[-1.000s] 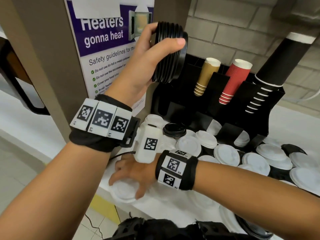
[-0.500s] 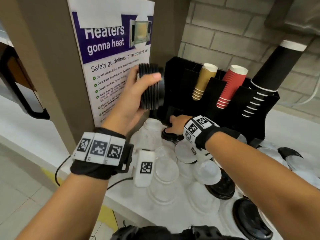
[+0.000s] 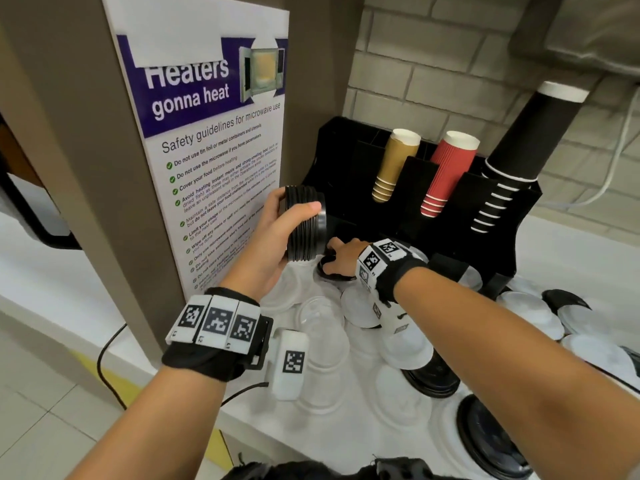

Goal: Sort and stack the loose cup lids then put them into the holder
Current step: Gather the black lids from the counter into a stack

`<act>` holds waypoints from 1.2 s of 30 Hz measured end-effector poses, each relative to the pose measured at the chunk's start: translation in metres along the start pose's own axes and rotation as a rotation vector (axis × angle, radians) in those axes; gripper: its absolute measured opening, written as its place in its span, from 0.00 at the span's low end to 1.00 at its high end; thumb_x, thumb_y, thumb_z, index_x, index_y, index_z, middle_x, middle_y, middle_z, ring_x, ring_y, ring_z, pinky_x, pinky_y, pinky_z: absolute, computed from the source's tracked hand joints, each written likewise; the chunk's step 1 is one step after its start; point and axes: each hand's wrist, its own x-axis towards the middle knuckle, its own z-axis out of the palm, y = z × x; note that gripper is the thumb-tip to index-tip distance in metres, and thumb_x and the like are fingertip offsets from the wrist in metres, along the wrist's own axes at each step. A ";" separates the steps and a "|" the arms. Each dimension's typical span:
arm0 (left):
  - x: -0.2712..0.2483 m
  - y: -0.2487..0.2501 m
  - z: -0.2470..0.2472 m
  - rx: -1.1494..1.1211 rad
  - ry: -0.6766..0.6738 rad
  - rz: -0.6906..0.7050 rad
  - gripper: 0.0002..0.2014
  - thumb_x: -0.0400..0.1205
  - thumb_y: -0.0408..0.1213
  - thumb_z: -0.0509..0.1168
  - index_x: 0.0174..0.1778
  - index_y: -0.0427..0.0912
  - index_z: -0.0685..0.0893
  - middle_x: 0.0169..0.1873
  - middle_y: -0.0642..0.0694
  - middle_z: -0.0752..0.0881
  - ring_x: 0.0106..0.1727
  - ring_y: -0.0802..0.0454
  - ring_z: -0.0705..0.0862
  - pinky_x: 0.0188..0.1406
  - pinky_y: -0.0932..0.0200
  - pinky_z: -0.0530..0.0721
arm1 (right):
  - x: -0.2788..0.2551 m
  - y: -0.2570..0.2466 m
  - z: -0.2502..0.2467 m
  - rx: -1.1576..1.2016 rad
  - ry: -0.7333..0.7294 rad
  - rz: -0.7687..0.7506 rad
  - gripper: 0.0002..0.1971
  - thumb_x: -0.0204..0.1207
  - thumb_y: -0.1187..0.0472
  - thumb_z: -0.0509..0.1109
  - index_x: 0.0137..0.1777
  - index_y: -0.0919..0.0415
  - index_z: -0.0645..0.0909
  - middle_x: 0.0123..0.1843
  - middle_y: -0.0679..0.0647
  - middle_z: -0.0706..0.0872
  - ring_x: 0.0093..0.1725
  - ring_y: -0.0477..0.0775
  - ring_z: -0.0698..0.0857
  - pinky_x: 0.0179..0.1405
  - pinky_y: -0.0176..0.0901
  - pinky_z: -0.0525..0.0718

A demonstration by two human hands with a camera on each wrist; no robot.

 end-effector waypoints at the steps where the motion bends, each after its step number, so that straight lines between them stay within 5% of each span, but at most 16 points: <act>1: 0.001 -0.002 -0.001 -0.004 0.005 -0.002 0.33 0.62 0.53 0.76 0.64 0.51 0.77 0.40 0.57 0.89 0.43 0.58 0.89 0.31 0.59 0.85 | -0.003 0.005 -0.008 0.038 0.016 0.005 0.34 0.76 0.36 0.60 0.79 0.50 0.61 0.72 0.62 0.74 0.62 0.61 0.78 0.50 0.46 0.73; 5: 0.002 -0.008 -0.001 -0.036 0.026 -0.047 0.32 0.61 0.54 0.75 0.61 0.50 0.79 0.40 0.54 0.88 0.41 0.55 0.88 0.28 0.57 0.84 | -0.030 0.027 -0.040 0.526 0.046 -0.014 0.31 0.75 0.38 0.62 0.76 0.46 0.64 0.64 0.58 0.79 0.59 0.58 0.81 0.50 0.44 0.81; 8: 0.000 -0.016 0.007 -0.059 -0.021 -0.117 0.30 0.64 0.52 0.75 0.62 0.51 0.79 0.46 0.48 0.87 0.46 0.50 0.86 0.32 0.54 0.84 | -0.065 0.033 -0.046 1.128 0.018 -0.193 0.23 0.71 0.45 0.64 0.68 0.42 0.73 0.55 0.52 0.83 0.52 0.52 0.84 0.48 0.43 0.83; 10: -0.002 -0.021 0.014 -0.096 -0.058 -0.158 0.27 0.69 0.49 0.72 0.65 0.49 0.79 0.51 0.45 0.87 0.51 0.47 0.86 0.37 0.51 0.85 | -0.084 0.034 -0.041 1.298 -0.007 -0.320 0.23 0.69 0.49 0.64 0.66 0.41 0.75 0.55 0.52 0.84 0.53 0.52 0.85 0.50 0.44 0.84; 13: -0.005 -0.025 0.025 -0.175 -0.113 -0.211 0.32 0.73 0.46 0.70 0.73 0.43 0.76 0.66 0.35 0.84 0.66 0.38 0.84 0.56 0.39 0.84 | -0.105 0.036 -0.032 1.250 0.038 -0.435 0.24 0.69 0.55 0.66 0.66 0.38 0.74 0.55 0.54 0.80 0.55 0.50 0.83 0.51 0.45 0.86; 17: -0.007 -0.028 0.035 -0.213 -0.176 -0.262 0.32 0.74 0.46 0.69 0.75 0.45 0.74 0.69 0.33 0.81 0.69 0.36 0.82 0.66 0.33 0.80 | -0.124 0.046 -0.030 1.163 0.184 -0.482 0.28 0.75 0.67 0.69 0.72 0.43 0.70 0.61 0.61 0.77 0.52 0.52 0.83 0.50 0.44 0.87; 22: -0.009 -0.028 0.048 -0.212 -0.172 -0.266 0.31 0.73 0.47 0.69 0.73 0.46 0.74 0.70 0.33 0.80 0.68 0.35 0.83 0.53 0.40 0.87 | -0.132 0.055 -0.023 1.136 0.275 -0.478 0.32 0.72 0.73 0.73 0.72 0.47 0.69 0.64 0.62 0.78 0.63 0.60 0.82 0.63 0.56 0.84; 26: -0.012 -0.032 0.057 -0.227 -0.196 -0.252 0.27 0.74 0.46 0.73 0.69 0.49 0.76 0.68 0.34 0.82 0.56 0.43 0.88 0.42 0.48 0.89 | -0.136 0.060 -0.020 1.148 0.299 -0.457 0.33 0.72 0.72 0.75 0.72 0.47 0.69 0.64 0.61 0.78 0.62 0.56 0.83 0.63 0.53 0.84; 32: -0.007 -0.035 0.058 -0.207 -0.240 -0.205 0.25 0.71 0.42 0.70 0.66 0.48 0.78 0.58 0.40 0.84 0.49 0.48 0.89 0.38 0.50 0.88 | -0.141 0.079 -0.022 1.136 0.265 -0.441 0.31 0.74 0.69 0.74 0.72 0.44 0.68 0.64 0.57 0.78 0.61 0.52 0.84 0.62 0.44 0.84; 34: -0.003 -0.034 0.056 -0.220 -0.208 -0.191 0.21 0.70 0.42 0.71 0.59 0.50 0.80 0.53 0.43 0.84 0.48 0.49 0.88 0.37 0.50 0.88 | -0.136 0.089 -0.021 0.940 0.285 -0.347 0.24 0.75 0.67 0.73 0.68 0.51 0.74 0.60 0.53 0.80 0.55 0.46 0.83 0.54 0.37 0.83; 36: 0.001 -0.032 0.052 -0.234 -0.183 -0.183 0.20 0.71 0.42 0.71 0.59 0.49 0.79 0.52 0.43 0.84 0.48 0.49 0.88 0.38 0.50 0.88 | -0.127 0.091 -0.016 0.505 0.244 -0.283 0.24 0.72 0.59 0.77 0.68 0.57 0.77 0.58 0.51 0.79 0.55 0.47 0.80 0.52 0.36 0.81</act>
